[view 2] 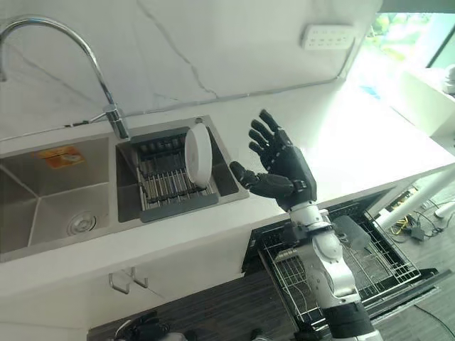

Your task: Place the dishes in the dishwasher.

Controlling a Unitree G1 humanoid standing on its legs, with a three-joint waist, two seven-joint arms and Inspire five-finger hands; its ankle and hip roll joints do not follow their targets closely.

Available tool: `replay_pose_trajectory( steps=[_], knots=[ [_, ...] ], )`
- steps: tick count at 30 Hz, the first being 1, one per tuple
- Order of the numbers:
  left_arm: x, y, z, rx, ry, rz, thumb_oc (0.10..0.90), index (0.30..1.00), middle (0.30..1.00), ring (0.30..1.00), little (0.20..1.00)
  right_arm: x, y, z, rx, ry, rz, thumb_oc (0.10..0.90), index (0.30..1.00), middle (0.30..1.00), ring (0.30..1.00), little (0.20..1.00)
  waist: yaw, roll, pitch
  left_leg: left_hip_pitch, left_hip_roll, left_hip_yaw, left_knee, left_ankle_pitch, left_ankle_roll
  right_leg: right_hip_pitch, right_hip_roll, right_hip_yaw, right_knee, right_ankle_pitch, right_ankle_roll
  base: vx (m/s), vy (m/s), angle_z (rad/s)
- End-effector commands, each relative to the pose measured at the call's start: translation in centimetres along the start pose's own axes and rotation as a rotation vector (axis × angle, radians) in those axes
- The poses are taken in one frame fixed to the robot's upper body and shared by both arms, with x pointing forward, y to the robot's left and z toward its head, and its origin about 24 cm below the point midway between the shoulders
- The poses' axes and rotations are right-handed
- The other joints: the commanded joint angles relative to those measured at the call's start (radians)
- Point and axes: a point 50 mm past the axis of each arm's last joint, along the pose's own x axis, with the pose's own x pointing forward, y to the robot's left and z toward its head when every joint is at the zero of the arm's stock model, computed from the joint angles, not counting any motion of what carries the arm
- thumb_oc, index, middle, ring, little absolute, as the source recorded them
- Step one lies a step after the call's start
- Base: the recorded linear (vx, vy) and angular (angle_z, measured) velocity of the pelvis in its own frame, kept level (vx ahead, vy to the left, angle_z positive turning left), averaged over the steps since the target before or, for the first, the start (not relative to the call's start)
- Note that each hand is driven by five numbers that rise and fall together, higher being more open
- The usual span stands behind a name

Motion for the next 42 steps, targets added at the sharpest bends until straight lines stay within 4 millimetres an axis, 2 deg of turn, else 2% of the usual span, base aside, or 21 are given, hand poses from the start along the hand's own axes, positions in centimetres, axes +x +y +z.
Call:
replay_pose_trajectory(
  steps=[1, 4, 13, 23, 35, 42],
  knots=[
    [-1.6, 0.9, -5.7, 0.131, 0.208, 0.005, 0.8, 0.9, 0.9, 0.9, 0.9, 2.1, 1.0, 4.1, -0.018, -0.203, 0.043, 0.8, 0.9, 0.9, 0.9, 0.9, 0.022, -0.014, -0.024, -0.007, 0.014, 0.044, 0.001, -0.084, -0.002, 0.058, -0.025, -0.031, -0.002, -0.095, 0.094, 0.05, -0.004, 0.29],
    [-1.7, 1.1, -6.1, 0.135, 0.225, 0.009, 0.8, 0.9, 0.9, 0.9, 0.9, 3.1, 0.5, 3.8, -0.031, -0.198, -0.011, 0.8, 0.9, 0.9, 0.9, 0.9, 0.045, -0.013, -0.022, -0.004, 0.015, 0.037, 0.001, -0.083, -0.006, 0.075, -0.027, -0.047, -0.002, -0.102, 0.095, 0.05, -0.008, 0.25],
    [-2.0, 1.9, -6.4, 0.153, 0.241, 0.017, 0.8, 0.9, 0.9, 0.9, 0.9, 5.5, -0.3, 5.0, -0.097, -0.237, -0.1, 0.8, 0.9, 0.9, 0.9, 0.9, 0.082, -0.014, -0.032, -0.012, 0.012, 0.019, 0.001, -0.072, -0.011, 0.09, -0.03, -0.065, -0.002, -0.106, 0.093, 0.03, -0.016, 0.09],
    [-2.2, 2.3, -6.7, 0.142, 0.257, 0.026, 0.8, 0.9, 0.9, 0.9, 0.9, 6.2, -0.6, 5.9, -0.121, -0.29, -0.161, 0.8, 0.9, 0.9, 0.9, 0.9, 0.095, -0.01, -0.036, -0.015, 0.005, -0.001, 0.001, -0.066, -0.011, 0.098, -0.028, -0.066, -0.002, -0.109, 0.09, 0.01, -0.005, 0.04],
    [-2.3, 2.6, -6.8, 0.191, 0.281, 0.032, 0.8, 0.9, 0.9, 0.9, 0.9, 7.3, -0.8, 4.1, -0.167, -0.211, -0.217, 0.8, 0.9, 0.9, 0.9, 0.9, 0.108, -0.001, -0.041, -0.024, 0.004, -0.01, 0.001, -0.057, -0.015, 0.1, -0.032, -0.072, -0.002, -0.112, 0.087, 0.02, -0.008, 0.04],
    [-2.4, 2.7, -7.1, 0.188, 0.29, 0.034, 0.8, 0.9, 0.9, 0.9, 0.9, 7.3, -1.0, 3.0, -0.159, -0.164, -0.234, 0.8, 0.9, 0.9, 0.9, 0.9, 0.109, 0.005, -0.041, -0.026, 0.003, -0.014, 0.001, -0.052, -0.017, 0.101, -0.034, -0.073, -0.002, -0.111, 0.086, 0.0, -0.002, 0.0]
  ],
)
